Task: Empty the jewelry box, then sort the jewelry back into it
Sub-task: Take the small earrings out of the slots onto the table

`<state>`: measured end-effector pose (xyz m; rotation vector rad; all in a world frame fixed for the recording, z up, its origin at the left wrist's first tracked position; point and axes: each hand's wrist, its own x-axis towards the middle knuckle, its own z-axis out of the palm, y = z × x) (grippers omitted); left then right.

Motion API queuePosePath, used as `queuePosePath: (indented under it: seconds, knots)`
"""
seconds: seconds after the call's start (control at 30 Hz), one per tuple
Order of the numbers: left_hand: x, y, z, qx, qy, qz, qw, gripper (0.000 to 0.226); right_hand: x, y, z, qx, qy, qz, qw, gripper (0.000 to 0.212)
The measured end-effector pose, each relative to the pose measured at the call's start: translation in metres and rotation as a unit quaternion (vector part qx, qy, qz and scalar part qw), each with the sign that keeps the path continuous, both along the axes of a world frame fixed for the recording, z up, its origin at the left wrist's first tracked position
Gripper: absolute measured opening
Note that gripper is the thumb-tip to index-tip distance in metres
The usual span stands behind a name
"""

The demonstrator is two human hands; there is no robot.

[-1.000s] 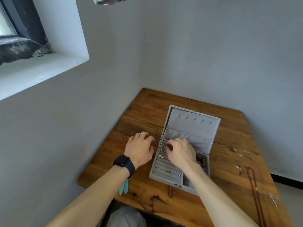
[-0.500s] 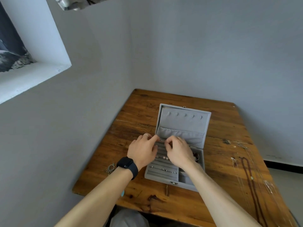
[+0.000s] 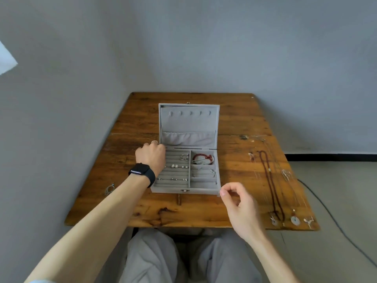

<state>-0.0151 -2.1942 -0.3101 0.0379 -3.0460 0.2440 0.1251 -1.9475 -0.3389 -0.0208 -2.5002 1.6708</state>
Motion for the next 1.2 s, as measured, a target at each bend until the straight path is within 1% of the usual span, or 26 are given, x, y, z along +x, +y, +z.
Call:
queuePosePath:
  seconds: [0.17, 0.3, 0.43, 0.53, 0.6, 0.7, 0.8, 0.9, 0.97, 1.03, 1.13, 1.2]
  knots:
    - [-0.006, 0.0, 0.005, 0.026, -0.024, -0.005, 0.999, 0.014, 0.028, 0.015, -0.016, -0.018, -0.007, -0.038, 0.999, 0.01]
    - [-0.001, -0.007, 0.017, 0.085, -0.016, -0.022, 0.996, 0.007, 0.038, 0.02, -0.02, -0.016, -0.013, -0.044, 0.999, 0.012]
    - [0.01, -0.024, 0.033, 0.187, 0.043, -0.029, 0.981, 0.01, 0.04, 0.018, -0.018, -0.007, -0.01, -0.038, 0.999, 0.015]
    - [0.029, -0.037, 0.042, 0.293, 0.083, -0.028, 0.952, 0.009, 0.039, 0.01, -0.016, 0.001, -0.009, -0.028, 1.0, 0.013]
    - [0.046, -0.045, 0.042, 0.349, 0.084, -0.025, 0.933, 0.005, 0.038, 0.002, -0.015, 0.007, -0.004, -0.017, 1.0, 0.014]
    - [0.075, -0.055, 0.034, 0.381, 0.054, -0.02, 0.923, 0.001, 0.035, -0.015, -0.015, 0.019, 0.002, 0.01, 1.0, 0.015]
    - [0.106, -0.063, 0.017, 0.394, 0.009, -0.031, 0.918, 0.005, 0.032, -0.036, -0.017, 0.045, 0.002, 0.051, 0.998, 0.014]
    - [0.13, -0.069, -0.003, 0.389, -0.081, -0.056, 0.916, 0.006, 0.03, -0.058, -0.018, 0.083, 0.01, 0.098, 0.992, 0.014]
    - [0.14, -0.072, -0.013, 0.391, -0.14, -0.072, 0.907, 0.006, 0.03, -0.072, -0.019, 0.108, 0.008, 0.127, 0.986, 0.013]
    - [0.144, -0.072, -0.017, 0.389, -0.179, -0.083, 0.9, 0.006, 0.029, -0.086, -0.02, 0.132, -0.003, 0.152, 0.979, 0.013]
    - [0.139, -0.067, -0.02, 0.37, -0.202, -0.093, 0.902, 0.005, 0.019, -0.102, -0.023, 0.167, -0.019, 0.177, 0.97, 0.013]
    - [0.131, -0.064, -0.02, 0.375, -0.198, -0.084, 0.901, 0.008, 0.009, -0.111, -0.023, 0.179, -0.028, 0.179, 0.967, 0.014]
